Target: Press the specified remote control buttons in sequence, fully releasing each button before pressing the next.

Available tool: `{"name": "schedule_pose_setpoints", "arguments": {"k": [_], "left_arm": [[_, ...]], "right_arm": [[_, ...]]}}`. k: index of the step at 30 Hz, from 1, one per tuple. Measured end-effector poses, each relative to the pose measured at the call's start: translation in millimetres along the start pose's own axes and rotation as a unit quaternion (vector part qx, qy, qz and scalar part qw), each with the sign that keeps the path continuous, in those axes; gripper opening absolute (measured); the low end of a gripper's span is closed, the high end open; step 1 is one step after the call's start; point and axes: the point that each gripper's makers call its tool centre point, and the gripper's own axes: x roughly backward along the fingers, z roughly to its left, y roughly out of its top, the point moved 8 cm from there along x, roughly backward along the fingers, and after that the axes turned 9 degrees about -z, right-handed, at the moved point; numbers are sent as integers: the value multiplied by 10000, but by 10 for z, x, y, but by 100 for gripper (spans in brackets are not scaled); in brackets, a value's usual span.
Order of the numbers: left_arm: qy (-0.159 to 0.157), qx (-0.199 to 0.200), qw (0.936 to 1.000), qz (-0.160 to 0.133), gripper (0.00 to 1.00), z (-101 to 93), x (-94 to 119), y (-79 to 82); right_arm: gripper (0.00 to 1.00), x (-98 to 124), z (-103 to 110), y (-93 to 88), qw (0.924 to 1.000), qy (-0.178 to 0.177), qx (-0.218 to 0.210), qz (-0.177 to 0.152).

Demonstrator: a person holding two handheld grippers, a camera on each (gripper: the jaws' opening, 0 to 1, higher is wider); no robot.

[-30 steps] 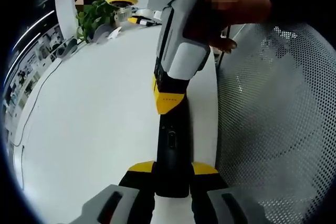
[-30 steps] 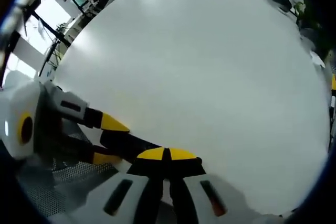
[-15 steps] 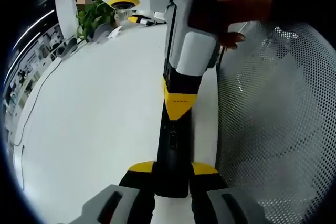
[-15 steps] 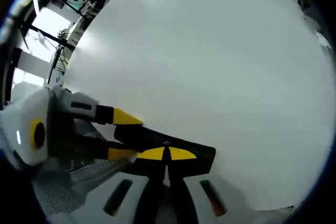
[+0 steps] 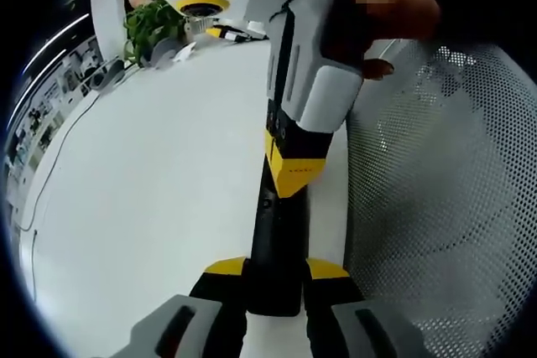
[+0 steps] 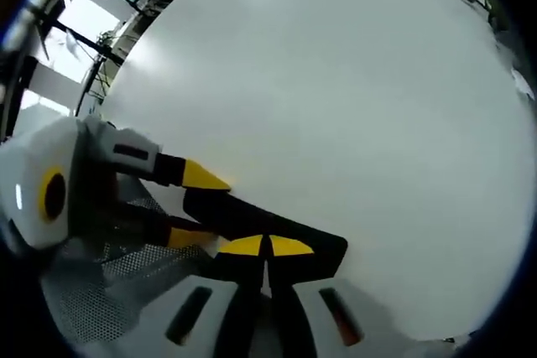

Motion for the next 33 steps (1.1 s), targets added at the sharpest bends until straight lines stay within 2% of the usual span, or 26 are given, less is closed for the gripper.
{"name": "schedule_pose_setpoints", "arguments": {"k": [2, 4, 11, 15, 19, 25, 33], "left_arm": [[-3, -20, 10000, 3, 25, 0, 1, 3], [-2, -23, 10000, 6, 25, 0, 3, 4], [6, -49, 10000, 24, 25, -1, 5, 7], [7, -61, 10000, -14, 25, -2, 10, 1], [5, -60, 10000, -47, 25, -1, 14, -6], [2, -57, 10000, -58, 25, 2, 15, -7], [2, -55, 10000, -57, 25, 2, 19, -5]], "right_arm": [[0, 0, -8, 1, 10000, 17, 12, -8], [0, -3, -33, -2, 9998, 45, -183, -32], [0, 3, -39, -8, 9998, 113, -154, -46], [0, 14, -68, -8, 9987, 217, -458, -60], [0, 25, -58, -7, 9983, 216, -536, -40], [0, 70, -102, -57, 9978, 115, -604, 237], [0, 91, -114, -81, 9975, 48, -602, 355]]}}
